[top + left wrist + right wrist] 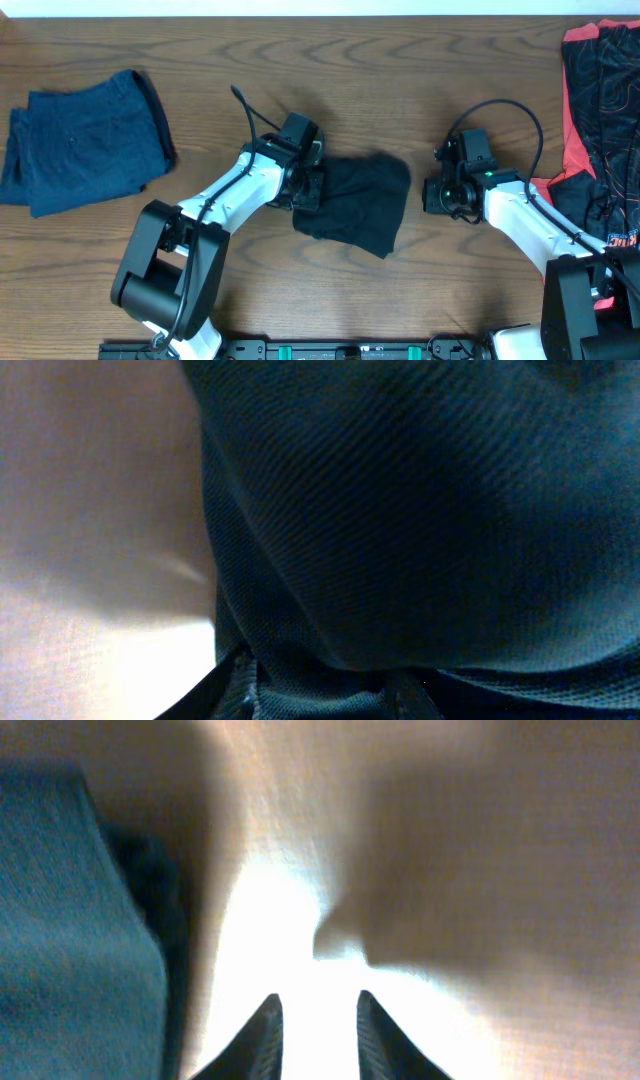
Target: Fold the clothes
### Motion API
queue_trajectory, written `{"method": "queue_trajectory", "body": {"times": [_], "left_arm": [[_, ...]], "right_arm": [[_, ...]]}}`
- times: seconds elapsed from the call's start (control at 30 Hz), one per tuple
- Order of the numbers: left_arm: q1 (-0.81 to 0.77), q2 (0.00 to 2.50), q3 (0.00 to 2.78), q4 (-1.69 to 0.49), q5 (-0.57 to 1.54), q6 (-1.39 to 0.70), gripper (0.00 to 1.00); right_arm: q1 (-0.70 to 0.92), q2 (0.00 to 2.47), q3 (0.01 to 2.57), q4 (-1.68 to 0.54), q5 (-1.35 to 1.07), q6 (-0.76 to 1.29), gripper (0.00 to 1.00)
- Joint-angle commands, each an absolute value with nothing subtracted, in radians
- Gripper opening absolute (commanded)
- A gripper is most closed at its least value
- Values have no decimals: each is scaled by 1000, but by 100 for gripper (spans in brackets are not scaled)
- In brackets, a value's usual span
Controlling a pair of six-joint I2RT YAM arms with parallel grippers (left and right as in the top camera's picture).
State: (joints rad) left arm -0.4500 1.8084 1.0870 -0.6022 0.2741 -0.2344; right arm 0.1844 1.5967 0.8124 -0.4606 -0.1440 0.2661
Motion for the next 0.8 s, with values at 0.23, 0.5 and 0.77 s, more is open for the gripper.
{"method": "queue_trajectory", "body": {"times": [0.23, 0.5, 0.77], "left_arm": [[-450, 1562, 1049, -665, 44, -372, 50], [-448, 1475, 1049, -445, -57, -198, 70], [-448, 1663, 1049, -313, 81, -112, 70]], "right_arm": [[178, 1599, 876, -415, -476, 161, 22], [240, 1599, 869, -627, -562, 148, 31], [333, 1599, 862, -651, -496, 149, 45]]}}
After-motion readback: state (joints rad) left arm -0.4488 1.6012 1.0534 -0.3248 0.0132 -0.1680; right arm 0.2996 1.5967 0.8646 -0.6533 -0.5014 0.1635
